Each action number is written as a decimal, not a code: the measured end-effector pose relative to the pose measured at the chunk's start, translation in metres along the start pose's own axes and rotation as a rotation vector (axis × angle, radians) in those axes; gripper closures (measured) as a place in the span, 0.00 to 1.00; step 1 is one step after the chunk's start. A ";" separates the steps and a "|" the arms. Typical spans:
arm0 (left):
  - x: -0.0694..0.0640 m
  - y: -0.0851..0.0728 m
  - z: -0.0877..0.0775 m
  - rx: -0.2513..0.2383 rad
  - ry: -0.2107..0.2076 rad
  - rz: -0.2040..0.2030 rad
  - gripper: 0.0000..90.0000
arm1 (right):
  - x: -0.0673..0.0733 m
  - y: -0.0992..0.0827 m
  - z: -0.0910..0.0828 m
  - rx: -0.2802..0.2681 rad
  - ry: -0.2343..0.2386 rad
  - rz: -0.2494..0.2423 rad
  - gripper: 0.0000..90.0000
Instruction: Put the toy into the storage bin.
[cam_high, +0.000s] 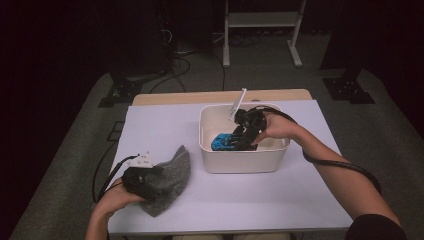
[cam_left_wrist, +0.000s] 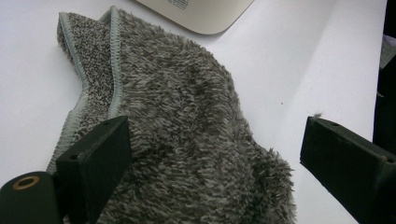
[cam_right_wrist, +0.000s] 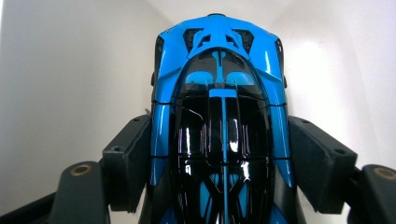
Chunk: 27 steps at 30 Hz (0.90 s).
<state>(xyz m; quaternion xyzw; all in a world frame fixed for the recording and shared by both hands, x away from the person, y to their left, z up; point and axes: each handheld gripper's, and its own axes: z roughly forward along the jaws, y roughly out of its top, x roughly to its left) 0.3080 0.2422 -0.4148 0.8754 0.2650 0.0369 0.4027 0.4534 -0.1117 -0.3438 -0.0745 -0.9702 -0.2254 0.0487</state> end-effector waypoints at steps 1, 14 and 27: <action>0.000 0.000 0.000 0.000 0.000 0.000 0.09 | 0.000 0.000 0.001 0.001 0.002 -0.003 0.30; 0.000 0.000 0.000 0.001 0.000 0.000 0.09 | -0.001 0.002 0.011 0.024 0.017 -0.007 0.30; 0.001 -0.001 0.000 0.001 0.000 -0.003 0.09 | -0.004 0.002 0.018 0.039 0.034 -0.002 0.30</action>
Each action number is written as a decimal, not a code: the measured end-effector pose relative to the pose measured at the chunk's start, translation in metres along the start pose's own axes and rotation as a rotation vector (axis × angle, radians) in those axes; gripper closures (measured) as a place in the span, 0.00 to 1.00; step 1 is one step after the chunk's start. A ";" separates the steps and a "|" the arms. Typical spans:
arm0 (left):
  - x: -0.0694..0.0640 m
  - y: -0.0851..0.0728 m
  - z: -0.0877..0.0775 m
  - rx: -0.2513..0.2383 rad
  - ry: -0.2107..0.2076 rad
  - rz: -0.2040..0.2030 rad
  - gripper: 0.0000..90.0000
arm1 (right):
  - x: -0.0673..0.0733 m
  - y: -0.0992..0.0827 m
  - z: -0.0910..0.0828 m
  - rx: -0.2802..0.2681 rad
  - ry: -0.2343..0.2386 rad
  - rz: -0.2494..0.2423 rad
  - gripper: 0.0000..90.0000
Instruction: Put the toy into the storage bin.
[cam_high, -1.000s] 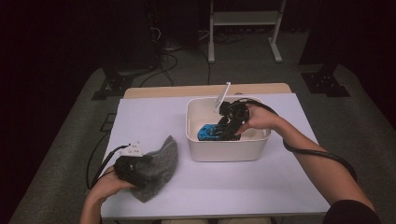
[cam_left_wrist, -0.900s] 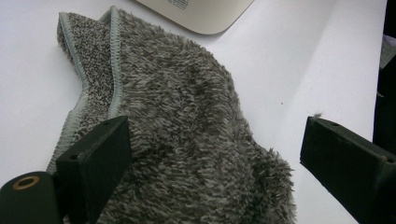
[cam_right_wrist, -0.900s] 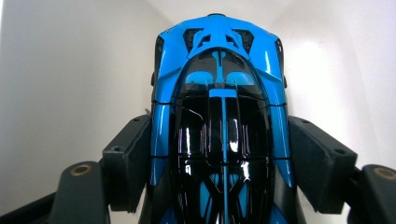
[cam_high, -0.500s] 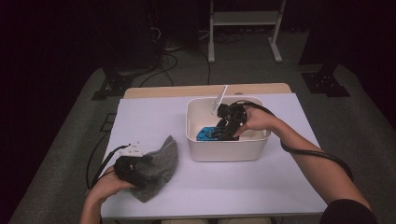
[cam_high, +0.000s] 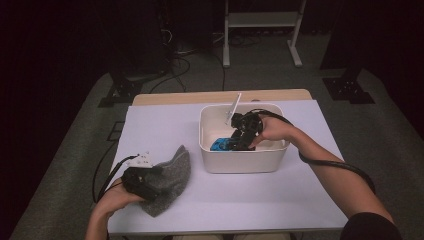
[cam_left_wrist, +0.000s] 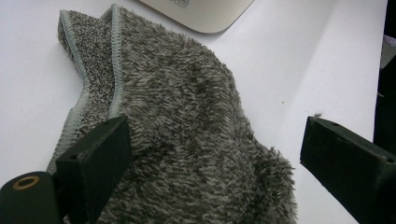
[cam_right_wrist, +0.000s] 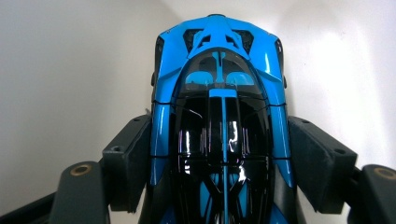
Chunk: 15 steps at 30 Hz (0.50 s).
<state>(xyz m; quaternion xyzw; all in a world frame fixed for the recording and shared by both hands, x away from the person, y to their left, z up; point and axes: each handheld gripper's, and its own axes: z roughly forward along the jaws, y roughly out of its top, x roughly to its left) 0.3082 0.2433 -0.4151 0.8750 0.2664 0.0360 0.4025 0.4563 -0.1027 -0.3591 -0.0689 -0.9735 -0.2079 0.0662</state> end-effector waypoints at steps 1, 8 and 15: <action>0.000 0.000 0.000 0.000 0.000 -0.001 0.09 | 0.000 0.000 0.000 0.000 0.003 0.001 0.30; 0.000 0.000 -0.001 -0.004 0.001 0.000 0.09 | -0.002 0.001 0.003 0.001 0.011 0.001 0.30; 0.000 0.000 -0.001 -0.004 0.001 -0.001 0.09 | -0.002 0.001 0.004 0.002 0.014 0.003 0.30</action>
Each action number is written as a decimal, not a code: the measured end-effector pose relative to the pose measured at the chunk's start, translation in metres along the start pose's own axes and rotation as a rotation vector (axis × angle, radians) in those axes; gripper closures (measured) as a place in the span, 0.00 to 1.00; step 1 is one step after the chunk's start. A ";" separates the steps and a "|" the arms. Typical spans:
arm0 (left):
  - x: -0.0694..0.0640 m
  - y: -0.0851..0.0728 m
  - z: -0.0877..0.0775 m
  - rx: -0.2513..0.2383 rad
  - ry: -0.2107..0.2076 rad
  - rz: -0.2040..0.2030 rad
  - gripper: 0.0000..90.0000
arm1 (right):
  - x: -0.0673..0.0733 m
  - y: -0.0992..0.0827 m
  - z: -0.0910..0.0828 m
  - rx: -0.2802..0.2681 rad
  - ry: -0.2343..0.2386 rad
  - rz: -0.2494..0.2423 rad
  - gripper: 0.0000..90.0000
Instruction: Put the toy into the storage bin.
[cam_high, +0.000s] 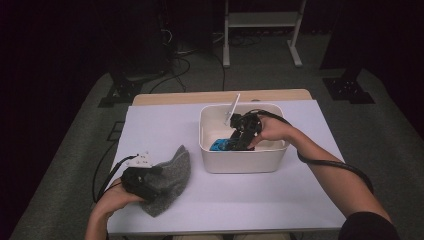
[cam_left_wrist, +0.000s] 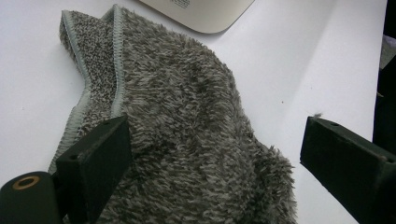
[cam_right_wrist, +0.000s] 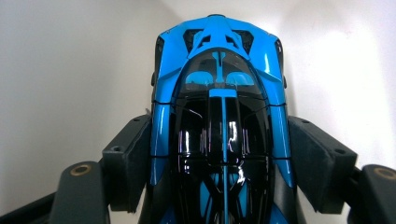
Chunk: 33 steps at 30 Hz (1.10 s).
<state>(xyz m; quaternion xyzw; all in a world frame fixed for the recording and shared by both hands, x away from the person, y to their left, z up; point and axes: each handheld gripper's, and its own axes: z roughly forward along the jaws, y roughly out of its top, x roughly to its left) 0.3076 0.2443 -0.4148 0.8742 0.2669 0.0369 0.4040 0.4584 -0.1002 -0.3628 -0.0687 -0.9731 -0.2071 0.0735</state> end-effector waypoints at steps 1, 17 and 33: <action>0.000 0.000 0.000 0.000 0.000 0.000 0.09 | 0.000 0.000 0.000 0.000 0.001 -0.001 0.30; 0.000 0.000 0.000 0.004 -0.003 0.005 0.09 | 0.000 -0.001 0.001 0.001 0.018 0.010 0.30; -0.002 0.000 0.001 0.006 -0.004 0.006 0.09 | -0.004 -0.002 -0.003 -0.022 0.044 0.060 0.35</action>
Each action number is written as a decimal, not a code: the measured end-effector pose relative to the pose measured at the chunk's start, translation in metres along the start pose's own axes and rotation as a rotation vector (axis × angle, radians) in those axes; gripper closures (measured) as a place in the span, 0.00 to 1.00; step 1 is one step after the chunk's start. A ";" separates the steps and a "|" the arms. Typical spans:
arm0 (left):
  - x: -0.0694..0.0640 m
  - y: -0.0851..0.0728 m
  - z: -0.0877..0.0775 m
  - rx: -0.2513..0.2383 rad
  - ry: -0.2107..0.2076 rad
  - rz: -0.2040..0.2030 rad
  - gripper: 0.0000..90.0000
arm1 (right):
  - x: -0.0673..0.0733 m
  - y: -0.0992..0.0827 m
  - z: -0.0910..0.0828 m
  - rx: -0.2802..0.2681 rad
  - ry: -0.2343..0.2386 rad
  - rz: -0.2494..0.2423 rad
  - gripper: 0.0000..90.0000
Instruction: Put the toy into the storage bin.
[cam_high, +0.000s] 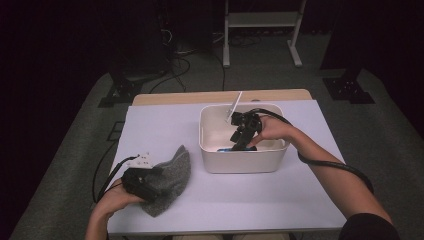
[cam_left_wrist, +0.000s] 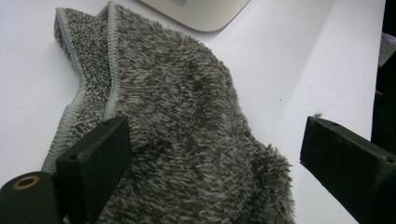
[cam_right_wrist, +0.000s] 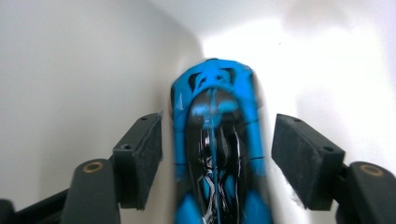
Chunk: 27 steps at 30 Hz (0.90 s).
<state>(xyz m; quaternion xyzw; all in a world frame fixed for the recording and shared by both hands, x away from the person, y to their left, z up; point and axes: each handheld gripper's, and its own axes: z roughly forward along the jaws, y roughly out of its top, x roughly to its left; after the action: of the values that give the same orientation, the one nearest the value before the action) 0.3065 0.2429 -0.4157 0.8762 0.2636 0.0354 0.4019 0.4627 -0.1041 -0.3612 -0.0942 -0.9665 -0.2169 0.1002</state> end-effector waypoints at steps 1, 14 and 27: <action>0.000 0.000 0.000 0.000 0.001 -0.001 0.09 | 0.000 0.000 -0.001 -0.001 -0.015 0.000 0.34; -0.001 0.000 0.002 0.000 -0.006 0.003 0.09 | 0.002 -0.004 -0.011 -0.028 -0.028 0.009 0.34; -0.003 0.002 0.004 0.006 -0.008 0.011 0.09 | 0.015 -0.010 -0.041 -0.082 -0.064 0.002 0.33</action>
<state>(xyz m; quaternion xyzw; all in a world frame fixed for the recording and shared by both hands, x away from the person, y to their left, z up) 0.3056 0.2375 -0.4168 0.8789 0.2575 0.0335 0.4002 0.4517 -0.1290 -0.3257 -0.1059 -0.9593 -0.2533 0.0655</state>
